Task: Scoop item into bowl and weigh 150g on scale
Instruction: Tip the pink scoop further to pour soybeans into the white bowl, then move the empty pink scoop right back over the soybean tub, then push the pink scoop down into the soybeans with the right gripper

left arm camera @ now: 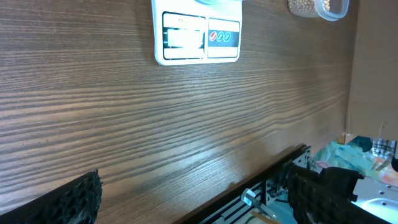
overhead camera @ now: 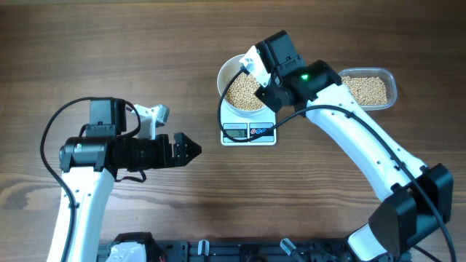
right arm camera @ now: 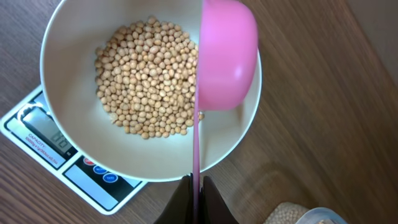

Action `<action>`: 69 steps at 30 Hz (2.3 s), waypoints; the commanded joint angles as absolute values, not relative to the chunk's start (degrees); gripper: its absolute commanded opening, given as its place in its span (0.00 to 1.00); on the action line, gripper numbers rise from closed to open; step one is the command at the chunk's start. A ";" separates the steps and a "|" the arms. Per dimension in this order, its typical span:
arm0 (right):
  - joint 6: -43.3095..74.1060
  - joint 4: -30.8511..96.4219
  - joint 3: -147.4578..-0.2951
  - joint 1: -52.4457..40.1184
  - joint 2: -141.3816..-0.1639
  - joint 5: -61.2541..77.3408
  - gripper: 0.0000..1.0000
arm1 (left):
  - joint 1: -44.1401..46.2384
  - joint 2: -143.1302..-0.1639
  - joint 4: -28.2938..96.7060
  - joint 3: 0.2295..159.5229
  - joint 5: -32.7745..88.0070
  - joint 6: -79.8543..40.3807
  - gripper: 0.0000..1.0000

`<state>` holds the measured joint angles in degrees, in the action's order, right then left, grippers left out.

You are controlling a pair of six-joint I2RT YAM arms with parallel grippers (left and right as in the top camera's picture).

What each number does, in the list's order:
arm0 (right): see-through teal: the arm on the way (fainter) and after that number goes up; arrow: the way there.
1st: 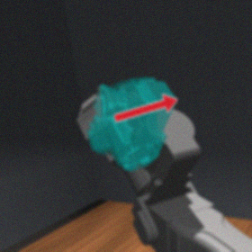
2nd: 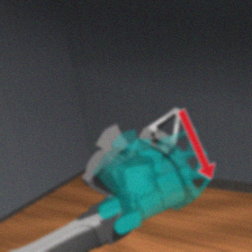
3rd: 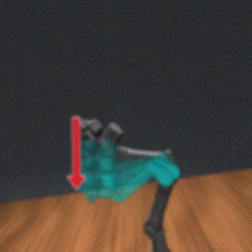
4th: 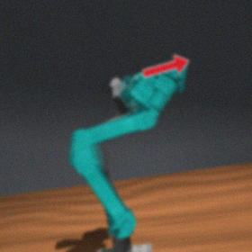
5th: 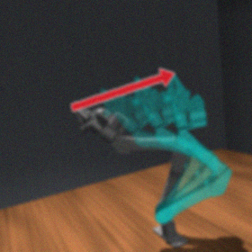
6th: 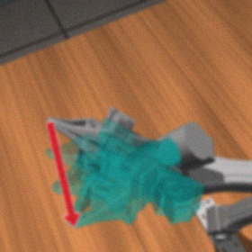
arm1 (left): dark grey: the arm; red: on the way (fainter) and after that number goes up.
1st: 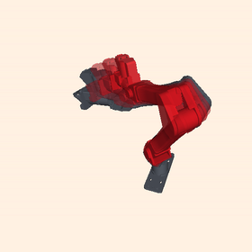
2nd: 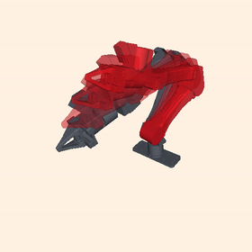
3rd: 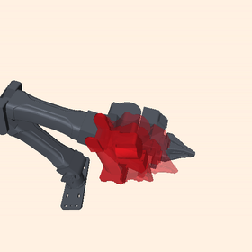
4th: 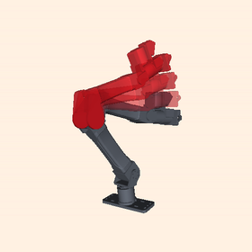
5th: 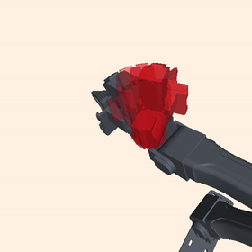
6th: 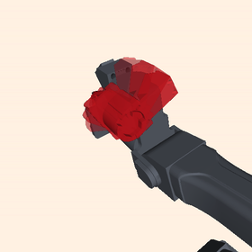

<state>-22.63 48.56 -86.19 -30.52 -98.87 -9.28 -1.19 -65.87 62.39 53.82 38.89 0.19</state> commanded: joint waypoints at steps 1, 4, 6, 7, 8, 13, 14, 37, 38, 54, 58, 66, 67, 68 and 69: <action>-18.74 47.62 -87.55 -30.68 -96.82 -9.50 0.04 | -1.34 -66.35 62.41 53.58 38.89 1.28 1.00; -17.23 47.20 -87.68 -28.84 -94.67 -0.75 0.04 | -1.34 -66.35 62.41 53.58 38.89 1.28 1.00; -14.28 47.24 -88.14 -25.04 -92.62 7.40 0.04 | -1.34 -66.35 62.41 53.58 38.89 1.28 1.00; -13.39 47.35 -88.18 -22.96 -91.72 11.31 0.04 | -1.34 -66.35 62.41 53.58 38.89 1.28 1.00; -13.04 47.59 -88.18 -20.60 -90.76 15.16 0.04 | -1.34 -66.35 62.41 53.58 38.89 1.28 1.00; -11.40 52.29 -88.18 -5.52 -86.94 27.90 0.04 | -1.34 -66.35 62.41 53.58 38.89 1.28 1.00; -11.73 53.89 -88.18 -2.44 -86.67 30.59 0.04 | -1.34 -66.35 62.41 53.58 38.89 1.28 1.00; -14.72 56.93 -79.75 15.64 -90.41 -1.39 0.04 | -1.34 -66.35 62.41 53.58 38.89 1.28 1.00; -14.39 56.66 -79.75 15.55 -90.87 -1.08 0.04 | -1.34 -66.35 62.41 53.58 38.89 1.28 1.00; -11.77 58.00 -79.02 12.25 -97.49 -1.69 0.04 | -1.34 -66.35 62.41 53.58 38.89 1.28 1.00; -11.33 57.65 -76.34 12.16 -97.67 -1.58 0.04 | -1.34 -66.35 62.41 53.58 38.89 1.28 1.00; -10.52 57.54 -75.29 12.16 -97.67 8.82 0.04 | -1.34 -66.35 62.41 53.58 38.89 1.28 1.00; -10.48 57.49 -75.29 12.16 -97.67 10.26 0.04 | -1.34 -66.35 62.41 53.58 38.89 1.28 1.00; -10.48 57.49 -75.29 12.16 -97.67 11.60 0.04 | -1.34 -66.35 62.41 53.58 38.89 1.28 1.00; -10.48 57.49 -75.29 12.16 -97.67 12.86 0.04 | -1.34 -66.35 62.41 53.58 38.89 1.28 1.00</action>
<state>-11.33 57.43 -76.18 12.40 -96.60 6.20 -1.19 -65.87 62.41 53.82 38.89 0.19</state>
